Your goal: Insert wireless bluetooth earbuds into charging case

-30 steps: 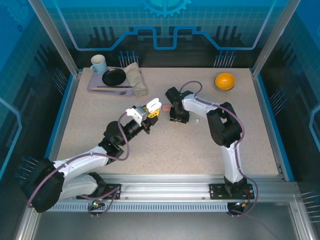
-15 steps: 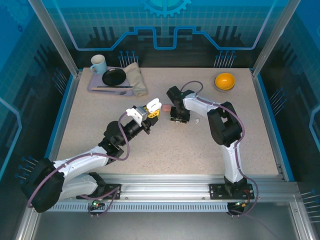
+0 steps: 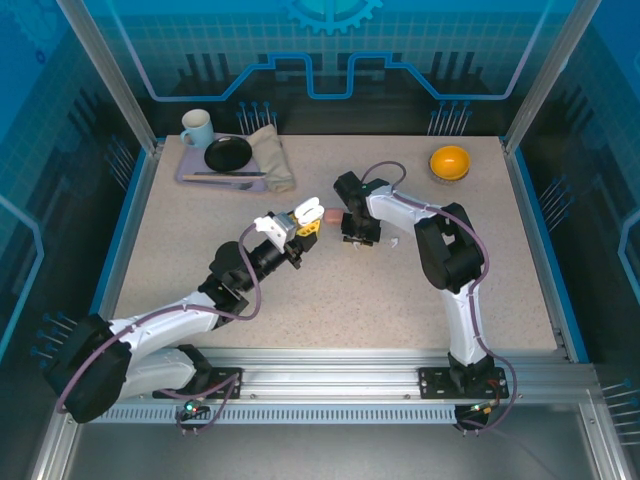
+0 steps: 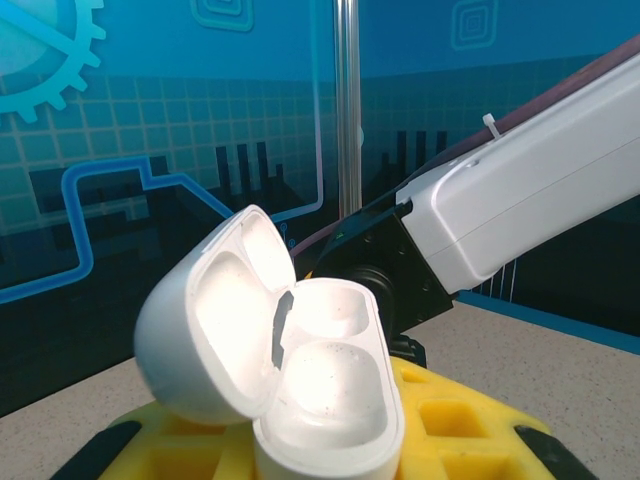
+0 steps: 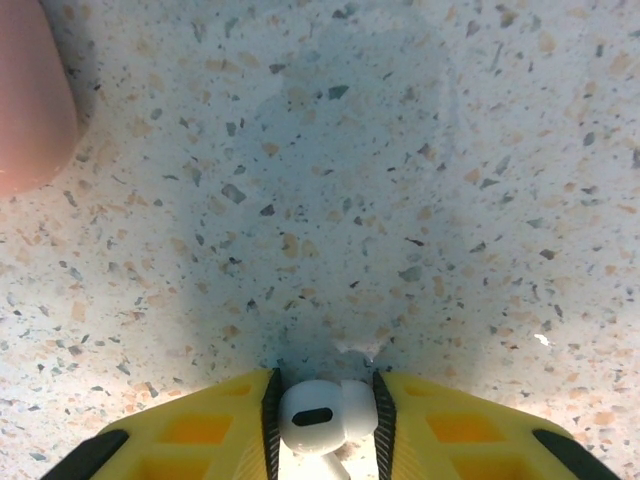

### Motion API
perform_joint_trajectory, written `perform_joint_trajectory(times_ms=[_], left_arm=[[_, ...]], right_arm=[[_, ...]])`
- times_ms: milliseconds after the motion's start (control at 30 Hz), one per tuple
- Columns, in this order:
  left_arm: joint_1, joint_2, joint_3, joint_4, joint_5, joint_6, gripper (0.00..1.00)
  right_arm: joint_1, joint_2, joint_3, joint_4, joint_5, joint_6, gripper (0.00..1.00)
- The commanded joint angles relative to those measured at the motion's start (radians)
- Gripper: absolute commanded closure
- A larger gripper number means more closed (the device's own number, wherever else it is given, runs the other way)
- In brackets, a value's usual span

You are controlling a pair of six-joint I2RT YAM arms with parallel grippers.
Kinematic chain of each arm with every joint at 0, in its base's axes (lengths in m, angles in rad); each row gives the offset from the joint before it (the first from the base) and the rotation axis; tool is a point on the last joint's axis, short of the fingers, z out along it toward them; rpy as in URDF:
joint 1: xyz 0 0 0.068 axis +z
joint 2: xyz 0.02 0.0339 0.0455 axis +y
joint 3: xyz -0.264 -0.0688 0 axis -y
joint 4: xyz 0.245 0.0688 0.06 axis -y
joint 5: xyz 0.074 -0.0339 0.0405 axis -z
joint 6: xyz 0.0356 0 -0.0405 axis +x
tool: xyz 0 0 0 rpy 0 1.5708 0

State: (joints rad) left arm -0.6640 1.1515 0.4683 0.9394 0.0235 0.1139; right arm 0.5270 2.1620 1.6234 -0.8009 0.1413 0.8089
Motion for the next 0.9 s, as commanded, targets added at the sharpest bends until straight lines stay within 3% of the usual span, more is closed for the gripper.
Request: perform_joint_trajectory(times_ms=[0, 867], left_arm=[[0.003, 0.006, 0.036, 0.014, 0.026, 0.006, 1.00], [0.003, -0.020, 0.056, -0.026, 0.010, 0.014, 1.00]], right_arm=[[-0.013, 0.016, -0.001, 0.060, -0.002, -0.012, 0.70], [-0.016, -0.178, -0.102, 0.115, 0.030, -0.015, 0.74]])
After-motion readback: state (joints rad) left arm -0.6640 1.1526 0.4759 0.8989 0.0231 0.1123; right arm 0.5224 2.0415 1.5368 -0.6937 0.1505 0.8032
